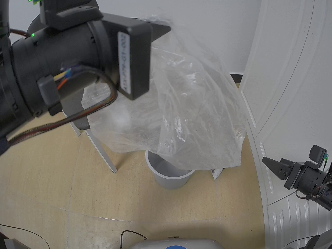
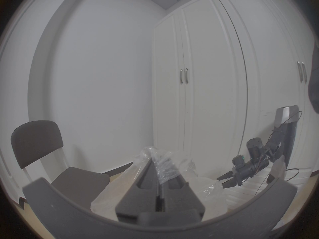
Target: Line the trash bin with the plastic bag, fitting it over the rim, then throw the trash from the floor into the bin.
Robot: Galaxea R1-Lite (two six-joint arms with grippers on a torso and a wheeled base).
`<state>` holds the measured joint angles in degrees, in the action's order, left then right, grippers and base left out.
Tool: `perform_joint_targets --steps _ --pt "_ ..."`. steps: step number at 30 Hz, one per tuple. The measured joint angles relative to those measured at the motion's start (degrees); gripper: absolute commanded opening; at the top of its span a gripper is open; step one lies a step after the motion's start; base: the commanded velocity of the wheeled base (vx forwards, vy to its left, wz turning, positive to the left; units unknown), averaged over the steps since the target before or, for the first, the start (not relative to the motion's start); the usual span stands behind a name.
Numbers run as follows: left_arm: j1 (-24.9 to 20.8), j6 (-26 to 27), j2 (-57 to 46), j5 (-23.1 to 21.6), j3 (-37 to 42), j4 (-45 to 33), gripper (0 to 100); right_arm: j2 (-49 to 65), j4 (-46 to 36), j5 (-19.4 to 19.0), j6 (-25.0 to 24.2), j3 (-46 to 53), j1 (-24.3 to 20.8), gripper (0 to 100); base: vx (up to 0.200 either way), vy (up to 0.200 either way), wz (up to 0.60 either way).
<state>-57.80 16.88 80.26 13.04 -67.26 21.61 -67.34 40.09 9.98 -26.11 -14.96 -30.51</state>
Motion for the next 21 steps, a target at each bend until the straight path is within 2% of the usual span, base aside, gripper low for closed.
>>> perform_joint_targets --steps 21 --pt "-6.53 0.24 -1.95 -0.05 -2.04 -0.29 0 -0.18 0.13 -0.06 -5.12 -3.54 1.30 100 0.000 0.000 0.00"
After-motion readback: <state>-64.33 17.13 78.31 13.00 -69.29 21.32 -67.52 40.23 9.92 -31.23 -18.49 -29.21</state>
